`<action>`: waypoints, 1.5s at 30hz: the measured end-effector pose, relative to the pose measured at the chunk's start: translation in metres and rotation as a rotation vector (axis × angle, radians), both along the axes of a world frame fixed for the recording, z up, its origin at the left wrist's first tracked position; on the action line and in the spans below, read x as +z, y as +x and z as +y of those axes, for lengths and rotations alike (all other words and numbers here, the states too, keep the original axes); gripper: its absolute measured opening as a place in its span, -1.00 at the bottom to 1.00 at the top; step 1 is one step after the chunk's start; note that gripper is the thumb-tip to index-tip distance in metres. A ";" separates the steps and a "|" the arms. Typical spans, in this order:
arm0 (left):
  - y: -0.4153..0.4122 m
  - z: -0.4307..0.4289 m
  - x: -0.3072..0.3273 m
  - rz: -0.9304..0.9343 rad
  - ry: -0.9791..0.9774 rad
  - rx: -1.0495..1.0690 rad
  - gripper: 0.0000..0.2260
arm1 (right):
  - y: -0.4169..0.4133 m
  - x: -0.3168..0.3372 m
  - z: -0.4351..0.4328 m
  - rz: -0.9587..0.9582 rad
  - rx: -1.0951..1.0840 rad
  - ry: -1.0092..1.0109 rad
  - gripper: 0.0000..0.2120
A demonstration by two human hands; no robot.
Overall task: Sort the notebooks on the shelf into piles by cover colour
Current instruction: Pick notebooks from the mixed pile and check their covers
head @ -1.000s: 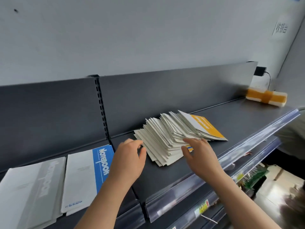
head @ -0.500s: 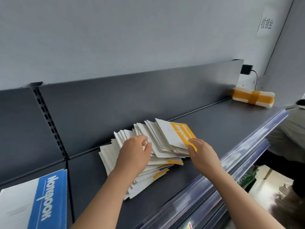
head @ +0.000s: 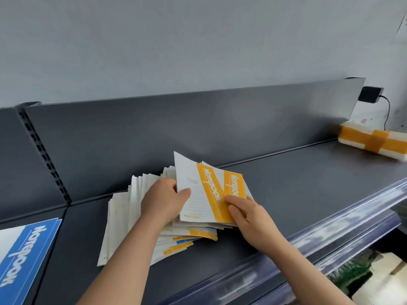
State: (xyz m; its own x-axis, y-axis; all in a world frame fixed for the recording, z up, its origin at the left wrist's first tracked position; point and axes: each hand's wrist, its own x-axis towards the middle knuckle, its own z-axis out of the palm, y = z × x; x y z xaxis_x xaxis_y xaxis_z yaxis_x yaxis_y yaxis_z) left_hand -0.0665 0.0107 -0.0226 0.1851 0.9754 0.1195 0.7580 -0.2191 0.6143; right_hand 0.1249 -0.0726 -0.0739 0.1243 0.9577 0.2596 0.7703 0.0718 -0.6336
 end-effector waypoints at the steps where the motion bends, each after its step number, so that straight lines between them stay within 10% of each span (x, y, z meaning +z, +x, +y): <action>1: -0.001 -0.001 0.000 -0.034 -0.008 0.009 -0.79 | 0.004 -0.003 0.002 0.008 -0.071 0.015 -0.74; 26: 0.000 -0.013 -0.001 -0.053 0.054 0.161 -0.88 | 0.009 -0.011 0.006 0.071 -0.040 -0.015 -0.64; 45: -0.061 -0.057 -0.002 -0.591 0.041 0.339 -0.91 | -0.065 0.032 0.010 0.288 0.097 0.036 -0.63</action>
